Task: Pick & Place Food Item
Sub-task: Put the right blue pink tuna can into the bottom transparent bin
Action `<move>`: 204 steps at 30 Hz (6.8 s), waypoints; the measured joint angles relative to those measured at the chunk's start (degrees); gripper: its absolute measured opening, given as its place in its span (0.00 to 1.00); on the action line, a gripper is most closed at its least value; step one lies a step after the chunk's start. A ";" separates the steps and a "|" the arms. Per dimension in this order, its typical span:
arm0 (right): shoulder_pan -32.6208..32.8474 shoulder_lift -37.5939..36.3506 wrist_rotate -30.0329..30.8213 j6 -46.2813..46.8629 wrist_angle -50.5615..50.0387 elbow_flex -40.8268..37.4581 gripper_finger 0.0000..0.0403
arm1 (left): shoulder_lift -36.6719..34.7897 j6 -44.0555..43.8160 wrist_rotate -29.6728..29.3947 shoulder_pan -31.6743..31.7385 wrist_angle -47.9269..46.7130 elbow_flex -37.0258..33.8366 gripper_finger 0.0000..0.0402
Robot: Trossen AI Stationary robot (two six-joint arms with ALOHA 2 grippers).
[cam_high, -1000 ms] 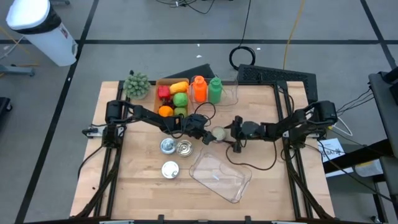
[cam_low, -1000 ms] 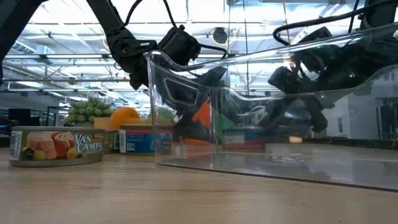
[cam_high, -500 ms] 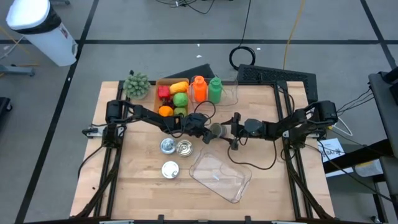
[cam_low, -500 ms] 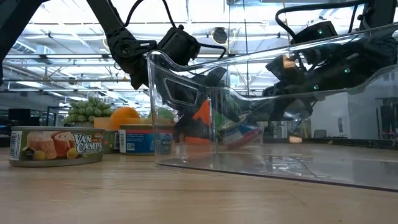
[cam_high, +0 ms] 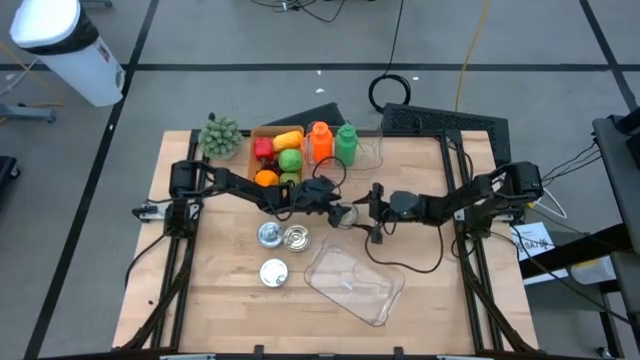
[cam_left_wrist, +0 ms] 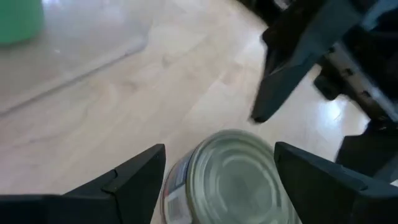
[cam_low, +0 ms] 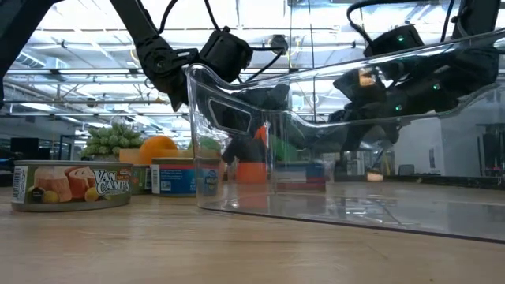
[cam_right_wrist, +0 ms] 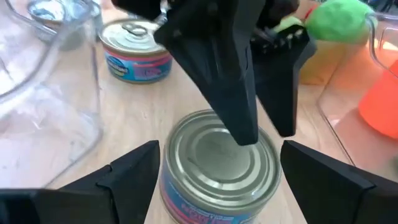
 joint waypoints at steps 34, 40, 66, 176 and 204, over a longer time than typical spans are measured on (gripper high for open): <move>-4.17 -2.83 -1.40 39.09 -25.14 2.43 0.01 | -1.92 -13.13 5.53 -1.60 -13.16 -0.13 0.77; -4.15 -1.16 -1.51 38.09 -17.23 2.39 0.01 | -1.88 -11.81 4.83 -1.46 -11.18 -0.11 0.77; -4.00 -1.62 -18.01 20.56 -18.56 5.34 0.00 | -8.24 2.70 15.12 -4.78 -25.61 -0.07 0.77; -1.01 17.34 4.31 4.10 6.67 6.98 0.78 | -17.69 2.17 22.46 -0.70 -30.18 0.48 0.77; -0.81 17.32 -11.28 5.44 -2.98 13.46 0.78 | -10.67 10.81 0.61 -9.43 -43.49 0.74 0.77</move>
